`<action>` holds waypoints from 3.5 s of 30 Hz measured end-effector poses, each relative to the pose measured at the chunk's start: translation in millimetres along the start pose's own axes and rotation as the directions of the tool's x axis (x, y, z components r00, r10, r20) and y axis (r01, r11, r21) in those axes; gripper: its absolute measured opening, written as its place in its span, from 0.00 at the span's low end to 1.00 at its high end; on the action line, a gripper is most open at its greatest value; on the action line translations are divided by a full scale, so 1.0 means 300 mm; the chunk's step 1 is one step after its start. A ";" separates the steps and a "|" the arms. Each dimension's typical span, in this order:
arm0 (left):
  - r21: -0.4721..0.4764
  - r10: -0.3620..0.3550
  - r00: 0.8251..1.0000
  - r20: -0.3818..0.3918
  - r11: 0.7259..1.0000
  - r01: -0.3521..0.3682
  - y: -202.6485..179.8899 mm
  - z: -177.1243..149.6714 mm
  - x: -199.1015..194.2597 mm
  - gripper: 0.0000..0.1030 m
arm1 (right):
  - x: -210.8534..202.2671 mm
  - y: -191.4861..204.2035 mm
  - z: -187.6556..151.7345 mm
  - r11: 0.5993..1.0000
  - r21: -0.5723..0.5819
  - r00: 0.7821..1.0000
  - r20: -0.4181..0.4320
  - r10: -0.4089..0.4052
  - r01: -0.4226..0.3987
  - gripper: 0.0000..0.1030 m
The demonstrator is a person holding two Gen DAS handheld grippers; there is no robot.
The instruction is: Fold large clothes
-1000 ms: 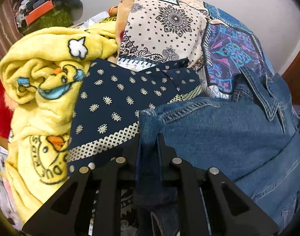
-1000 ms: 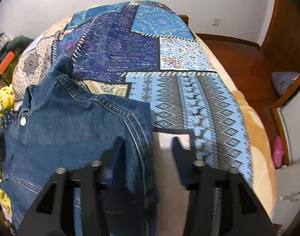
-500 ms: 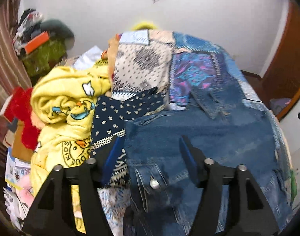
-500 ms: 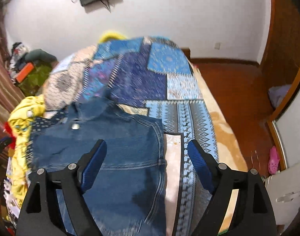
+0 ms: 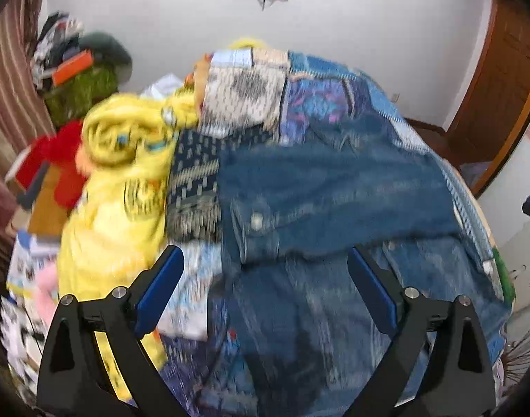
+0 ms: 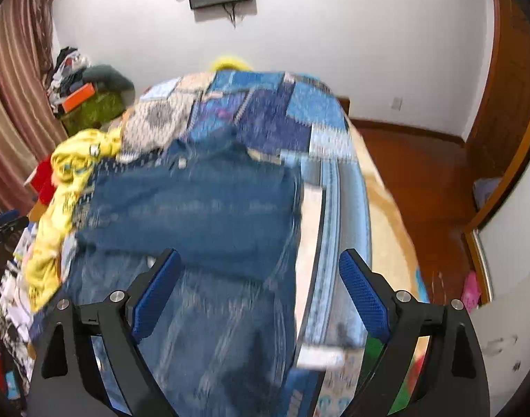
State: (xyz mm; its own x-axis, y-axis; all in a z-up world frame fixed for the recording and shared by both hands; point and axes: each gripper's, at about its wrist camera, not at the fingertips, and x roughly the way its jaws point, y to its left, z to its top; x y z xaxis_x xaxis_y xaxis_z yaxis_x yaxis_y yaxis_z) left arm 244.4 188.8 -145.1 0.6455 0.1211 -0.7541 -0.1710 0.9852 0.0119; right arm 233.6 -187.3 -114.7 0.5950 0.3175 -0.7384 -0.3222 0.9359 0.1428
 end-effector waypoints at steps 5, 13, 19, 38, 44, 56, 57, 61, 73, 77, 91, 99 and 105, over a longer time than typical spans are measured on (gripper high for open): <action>-0.091 0.005 0.996 -0.092 0.996 -0.013 0.060 -0.201 0.033 0.93 | 0.024 -0.014 -0.166 0.998 0.057 0.996 -0.086 -0.015 0.020 0.88; -0.345 -0.110 0.977 -0.181 0.938 0.042 0.158 -0.474 0.059 0.93 | 0.028 -0.045 -0.387 0.984 0.176 0.985 -0.172 0.020 0.011 0.88; -0.458 -0.225 0.952 -0.205 0.882 0.110 0.142 -0.569 0.090 0.93 | 0.043 -0.074 -0.475 0.954 0.298 0.979 -0.193 0.071 -0.010 0.88; -0.371 -0.240 0.960 -0.145 0.913 0.172 0.031 -0.525 0.077 0.16 | 0.041 -0.050 -0.494 0.917 0.359 0.967 -0.117 0.227 -0.172 0.17; -0.293 -0.206 0.977 -0.058 0.939 0.181 -0.008 -0.418 0.006 0.10 | 0.005 -0.012 -0.404 0.942 0.272 0.974 -0.059 0.219 -0.196 0.11; -0.253 -0.248 0.952 0.181 0.923 0.289 0.034 0.044 -0.050 0.10 | 0.019 0.059 0.001 0.978 0.081 0.974 0.134 0.182 -0.193 0.10; -0.251 -0.240 0.952 0.190 0.925 0.284 0.035 0.091 -0.033 0.10 | 0.026 0.054 0.032 0.978 0.080 0.973 0.144 0.180 -0.193 0.10; -0.280 -0.231 0.954 0.189 0.919 0.278 0.063 0.242 0.065 0.10 | 0.112 0.029 0.201 0.979 0.094 0.973 0.159 0.164 -0.180 0.10; -0.361 -0.141 0.990 -0.021 0.924 0.124 0.142 0.428 0.644 0.10 | 0.636 -0.039 0.396 0.965 0.229 0.991 -0.011 0.135 -0.129 0.10; -0.399 -0.135 0.986 -0.094 0.913 0.087 0.160 0.379 0.795 0.11 | 0.736 -0.049 0.368 0.969 0.227 0.992 -0.057 0.111 -0.095 0.13; -0.123 0.023 0.997 -0.080 0.992 -0.033 0.035 0.422 0.608 0.77 | 0.522 -0.082 0.367 0.980 0.195 1.000 0.007 0.029 -0.030 0.71; -0.021 -0.010 1.000 -0.007 1.000 0.010 -0.083 0.387 0.443 0.94 | 0.380 0.068 0.306 0.995 0.011 0.993 0.063 0.102 -0.103 0.84; 0.115 -0.030 0.991 -0.130 0.992 0.045 -0.203 0.275 0.544 0.94 | 0.453 0.179 0.209 0.984 -0.107 0.990 -0.026 0.140 -0.142 0.84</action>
State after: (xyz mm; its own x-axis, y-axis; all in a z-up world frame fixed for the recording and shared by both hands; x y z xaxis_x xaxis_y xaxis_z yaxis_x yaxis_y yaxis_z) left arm 421.4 158.6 -214.8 0.5476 0.0750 -0.8334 -0.0554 0.9970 0.0533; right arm 343.4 -84.2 -165.9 0.5249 0.4412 -0.7279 -0.4802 0.8596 0.1747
